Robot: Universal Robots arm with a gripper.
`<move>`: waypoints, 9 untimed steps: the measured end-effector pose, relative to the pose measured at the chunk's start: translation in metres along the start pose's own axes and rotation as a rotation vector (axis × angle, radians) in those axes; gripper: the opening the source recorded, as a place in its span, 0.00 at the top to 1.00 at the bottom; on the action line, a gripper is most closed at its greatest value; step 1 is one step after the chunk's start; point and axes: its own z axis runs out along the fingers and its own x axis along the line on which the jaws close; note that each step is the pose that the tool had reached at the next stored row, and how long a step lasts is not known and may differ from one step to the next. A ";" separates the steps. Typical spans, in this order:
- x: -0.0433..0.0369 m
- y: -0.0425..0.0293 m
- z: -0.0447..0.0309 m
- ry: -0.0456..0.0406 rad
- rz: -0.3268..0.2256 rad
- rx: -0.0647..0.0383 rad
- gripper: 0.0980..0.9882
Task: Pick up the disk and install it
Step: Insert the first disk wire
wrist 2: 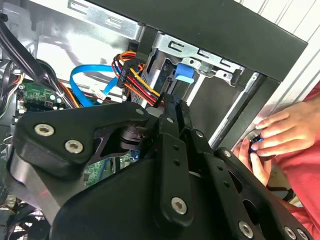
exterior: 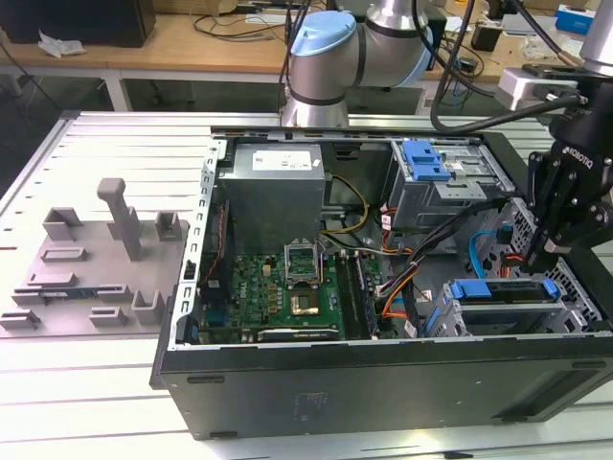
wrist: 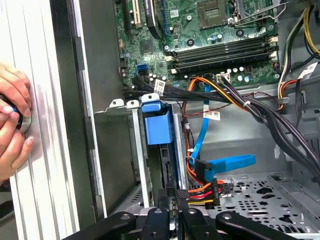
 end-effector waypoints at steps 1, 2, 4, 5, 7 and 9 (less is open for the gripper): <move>0.0005 -0.0002 0.0002 -0.0131 0.000 -0.002 0.93; 0.0021 -0.0004 0.0006 -0.0310 0.000 -0.004 0.93; 0.0070 -0.0010 0.0019 -0.0670 0.000 -0.009 0.93; 0.0087 -0.0012 0.0022 -0.0780 -0.001 -0.010 0.93; 0.0131 -0.0019 0.0033 -0.1077 -0.001 -0.014 0.93; 0.0168 -0.0024 0.0041 -0.1313 -0.001 -0.018 0.93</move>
